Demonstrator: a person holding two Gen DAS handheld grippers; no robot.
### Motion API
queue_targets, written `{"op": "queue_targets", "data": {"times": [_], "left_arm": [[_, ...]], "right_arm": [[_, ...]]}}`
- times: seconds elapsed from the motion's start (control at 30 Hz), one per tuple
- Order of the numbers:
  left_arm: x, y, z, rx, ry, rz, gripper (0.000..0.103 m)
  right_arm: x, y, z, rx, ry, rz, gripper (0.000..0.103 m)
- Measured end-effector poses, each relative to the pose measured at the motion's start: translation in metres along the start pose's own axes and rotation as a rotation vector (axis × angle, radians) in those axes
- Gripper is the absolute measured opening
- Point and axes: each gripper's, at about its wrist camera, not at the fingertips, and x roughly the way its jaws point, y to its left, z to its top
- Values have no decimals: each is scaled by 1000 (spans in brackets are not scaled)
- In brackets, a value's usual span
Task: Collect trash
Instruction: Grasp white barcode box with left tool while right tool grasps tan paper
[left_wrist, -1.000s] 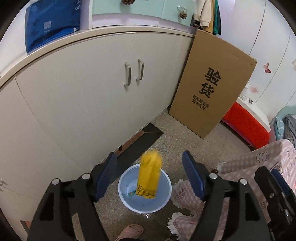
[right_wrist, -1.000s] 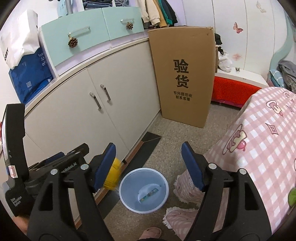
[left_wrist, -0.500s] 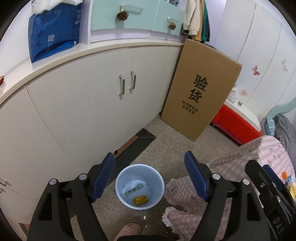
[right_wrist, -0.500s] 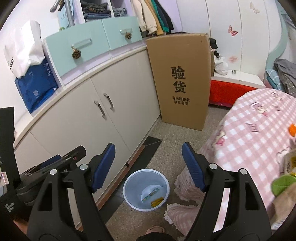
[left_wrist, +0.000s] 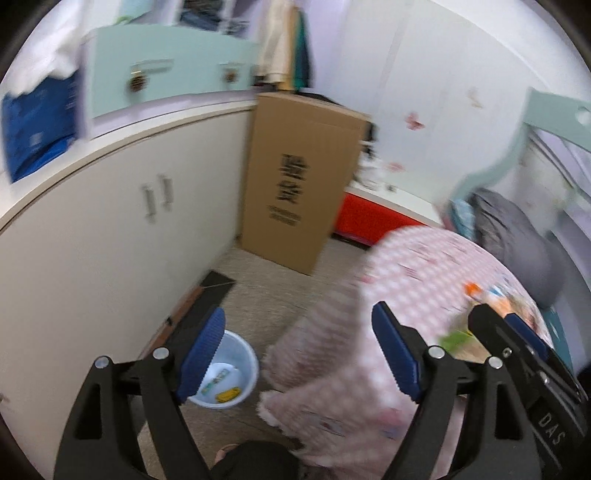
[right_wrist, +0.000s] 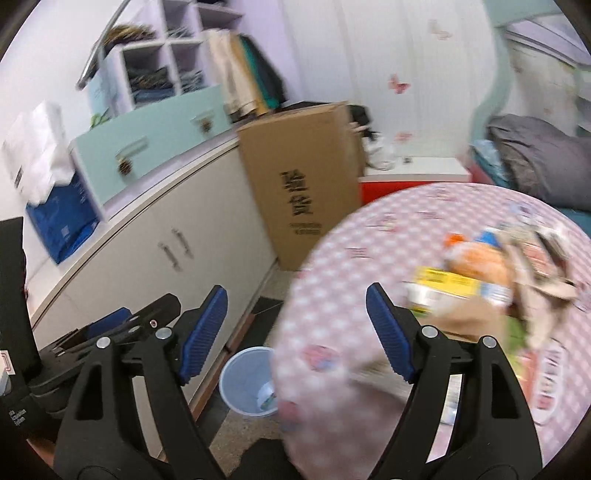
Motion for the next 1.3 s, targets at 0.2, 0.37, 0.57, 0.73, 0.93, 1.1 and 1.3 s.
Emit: {"op": "queue_targets", "data": {"times": [0.2,0.37,0.57,0.73,0.93,1.1,1.3], "left_arm": [[-3,-73,-21,142,50,-112,81],[-7,-105,-40,200,86,-170,82],[-9,-140,-60,297,100,-195,83],[-4,-163,-75,386,100,-140,83],[11,-154,-73,369,119,-105,69],[14,-137,-68,323,157,-142,17],[14,-116,-61,274,156,-155,2]], "right_arm": [[-34,-67,-12,100,-12,-85,77],[-52,-106,-22,168,-23,-127,77],[-68,-131,-31,218,-45,-152,77],[-65,-137,-35,229,-27,-140,77],[-51,-133,-37,212,20,-103,77],[-38,-123,-33,173,46,-87,77],[-7,-93,-23,52,86,-74,77]]}}
